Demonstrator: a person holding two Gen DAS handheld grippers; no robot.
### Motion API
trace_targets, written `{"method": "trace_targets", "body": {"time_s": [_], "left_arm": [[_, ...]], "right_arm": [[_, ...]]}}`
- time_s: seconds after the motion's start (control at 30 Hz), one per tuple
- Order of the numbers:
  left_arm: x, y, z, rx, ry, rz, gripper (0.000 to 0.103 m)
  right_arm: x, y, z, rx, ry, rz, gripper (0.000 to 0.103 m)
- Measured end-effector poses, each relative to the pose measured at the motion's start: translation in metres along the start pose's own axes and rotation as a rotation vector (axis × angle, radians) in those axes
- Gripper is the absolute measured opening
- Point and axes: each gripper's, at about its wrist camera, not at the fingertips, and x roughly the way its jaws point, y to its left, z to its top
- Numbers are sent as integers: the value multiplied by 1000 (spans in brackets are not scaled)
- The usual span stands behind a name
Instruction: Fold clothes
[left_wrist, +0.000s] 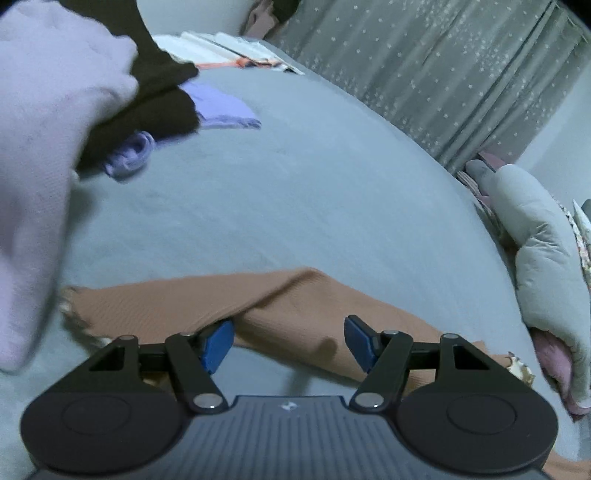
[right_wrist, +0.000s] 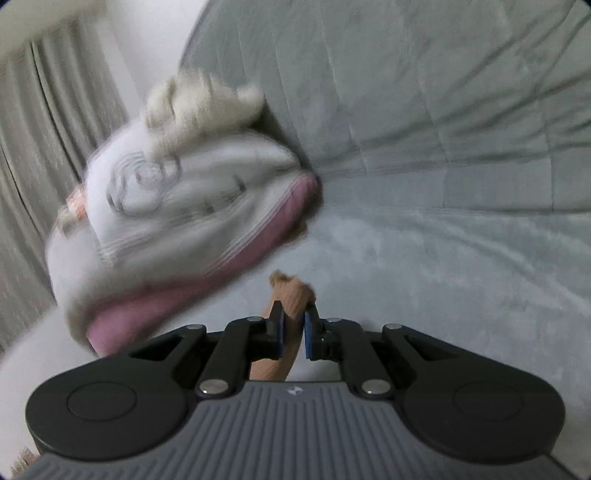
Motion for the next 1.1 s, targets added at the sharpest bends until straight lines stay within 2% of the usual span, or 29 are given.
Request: {"method": "trace_targets", "body": {"time_s": [0.03,0.1,0.13,0.2,0.33,0.5,0.57,0.67,0.73,0.8,0.87,0.9,0.93,0.97,1.0,1.1], "left_arm": [[-3,1,1,8,-6,10,67],[-12,4,4,20,-23,39,67],[-15,7,5,19,-27,48,67],[-24,14,8,2,-31,60,67],[-41,29,13,-43,-42,57,67],[-60,48,20,-27,-69,121,68],[-59,56,19,-62,-49,89,68],[-41,61,15,-87,36,69,69],[-33,61,13,-106,53,69,70],[-24,62,10,-154,65,61,76],[-20,60,9,-170,62,70,79],[-19,57,8,-168,59,83,77],[-18,54,8,-162,53,85,70],[-16,51,8,-148,43,70,23],[-13,50,9,-146,40,53,8],[-10,47,10,-161,10,35,7]], "right_arm": [[-4,-1,2,14,-26,-20,18],[-10,-2,2,1,-64,-141,20],[-8,-6,2,1,-43,-176,21],[-5,-15,2,42,17,-175,22],[-5,-10,0,107,116,-64,35],[-10,15,-7,139,181,65,46],[-10,28,-13,161,220,119,51],[-11,48,-24,170,275,170,52],[-13,58,-30,167,300,196,52],[-14,68,-37,156,318,222,53],[-17,81,-44,120,336,250,53],[-18,86,-46,101,343,260,53],[-19,91,-48,83,348,265,53],[-19,94,-50,69,352,270,53],[-20,97,-51,60,354,274,53],[-23,100,-52,40,355,287,53]]}}
